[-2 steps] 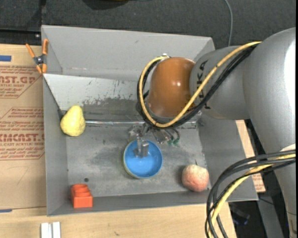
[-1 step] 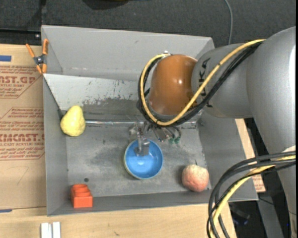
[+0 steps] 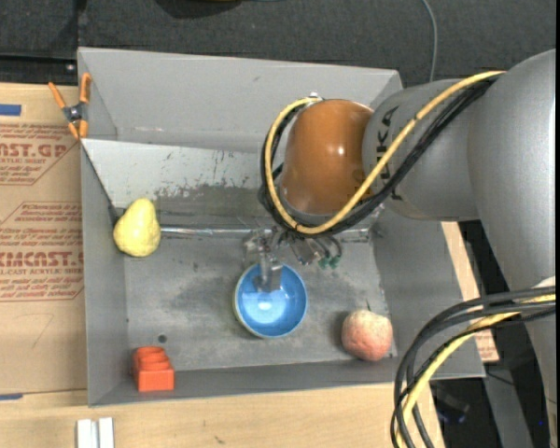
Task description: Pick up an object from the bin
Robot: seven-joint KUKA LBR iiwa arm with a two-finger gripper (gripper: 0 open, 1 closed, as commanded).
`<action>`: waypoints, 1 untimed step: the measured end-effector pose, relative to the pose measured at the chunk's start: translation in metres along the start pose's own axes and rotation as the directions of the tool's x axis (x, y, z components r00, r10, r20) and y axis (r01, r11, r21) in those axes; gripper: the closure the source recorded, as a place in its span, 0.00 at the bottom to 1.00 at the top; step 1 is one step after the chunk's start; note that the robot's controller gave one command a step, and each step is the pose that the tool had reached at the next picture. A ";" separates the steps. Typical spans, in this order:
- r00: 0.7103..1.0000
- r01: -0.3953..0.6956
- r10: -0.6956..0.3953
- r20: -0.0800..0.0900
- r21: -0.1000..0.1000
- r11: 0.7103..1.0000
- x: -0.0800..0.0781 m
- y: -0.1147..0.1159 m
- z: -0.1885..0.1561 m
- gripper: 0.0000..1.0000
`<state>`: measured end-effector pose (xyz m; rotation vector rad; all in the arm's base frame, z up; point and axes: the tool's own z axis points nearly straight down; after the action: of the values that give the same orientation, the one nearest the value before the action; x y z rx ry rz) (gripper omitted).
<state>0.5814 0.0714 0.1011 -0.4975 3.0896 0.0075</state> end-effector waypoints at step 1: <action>1.000 0.000 0.000 -0.002 0.000 1.000 0.000 0.000 -0.012 1.00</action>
Offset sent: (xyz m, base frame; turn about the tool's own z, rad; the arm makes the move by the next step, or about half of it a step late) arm -0.0001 -0.0001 0.0299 0.0000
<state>0.5807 0.0716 0.1133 -0.4983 3.0915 0.0078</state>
